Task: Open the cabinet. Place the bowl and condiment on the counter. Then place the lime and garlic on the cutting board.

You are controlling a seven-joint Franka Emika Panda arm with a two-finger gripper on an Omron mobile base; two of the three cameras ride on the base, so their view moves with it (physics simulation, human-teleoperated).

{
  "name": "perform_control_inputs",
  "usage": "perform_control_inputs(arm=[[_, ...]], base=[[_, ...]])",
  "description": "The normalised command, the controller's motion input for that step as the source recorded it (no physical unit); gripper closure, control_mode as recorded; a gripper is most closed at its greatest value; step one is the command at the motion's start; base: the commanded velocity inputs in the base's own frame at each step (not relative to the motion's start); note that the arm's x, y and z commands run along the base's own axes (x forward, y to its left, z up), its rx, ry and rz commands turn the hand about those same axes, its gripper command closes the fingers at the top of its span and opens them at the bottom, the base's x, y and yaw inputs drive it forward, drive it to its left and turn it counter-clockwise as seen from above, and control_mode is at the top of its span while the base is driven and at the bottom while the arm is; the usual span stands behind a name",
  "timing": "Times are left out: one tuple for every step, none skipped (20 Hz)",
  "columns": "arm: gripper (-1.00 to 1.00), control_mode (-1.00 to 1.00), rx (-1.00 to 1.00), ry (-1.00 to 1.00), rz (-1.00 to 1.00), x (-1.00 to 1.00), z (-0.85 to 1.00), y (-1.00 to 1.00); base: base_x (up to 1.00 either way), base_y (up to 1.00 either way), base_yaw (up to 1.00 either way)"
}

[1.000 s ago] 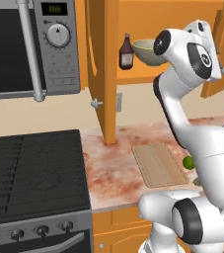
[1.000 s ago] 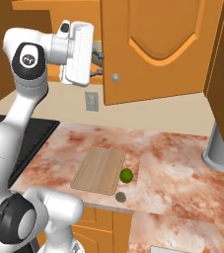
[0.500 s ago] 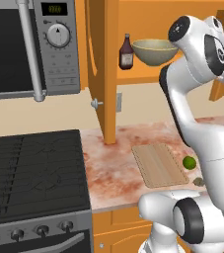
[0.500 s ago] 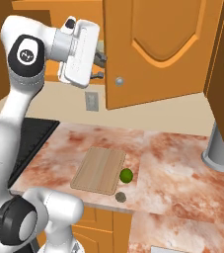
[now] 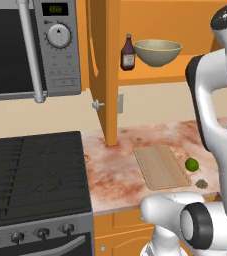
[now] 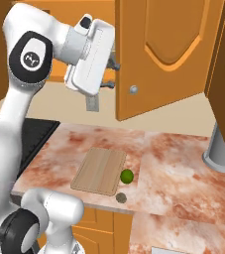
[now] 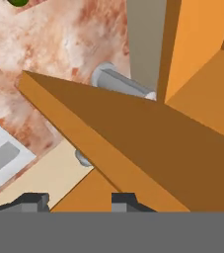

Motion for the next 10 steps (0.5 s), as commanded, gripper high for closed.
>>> perform_control_inputs(arm=[[-1.00,-1.00,0.13,0.00,0.00,-0.16,-0.36,-1.00],[-1.00,-1.00,0.13,0.00,0.00,-0.14,-0.38,-1.00],[-1.00,-1.00,0.13,0.00,0.00,-0.09,-0.40,-1.00],[-1.00,-1.00,0.13,0.00,0.00,-0.05,-0.41,-1.00],[-1.00,-1.00,0.13,0.00,0.00,-0.02,-0.41,-1.00],[-1.00,-1.00,0.13,0.00,0.00,0.00,-0.47,-1.00],[-1.00,-1.00,0.13,0.00,0.00,0.00,-0.46,-1.00],[-1.00,-1.00,0.13,0.00,0.00,0.00,-0.45,-1.00],[-1.00,-1.00,0.13,0.00,0.00,0.00,-0.46,-1.00],[-1.00,-1.00,0.13,0.00,0.00,0.00,-0.45,-1.00]], base=[[0.00,0.00,0.00],[0.00,0.00,0.00],[0.00,0.00,0.00],[0.00,0.00,0.00],[0.00,0.00,0.00],[0.00,0.00,0.00],[0.00,0.00,0.00],[0.00,0.00,0.00],[0.00,0.00,0.00],[0.00,0.00,0.00]])
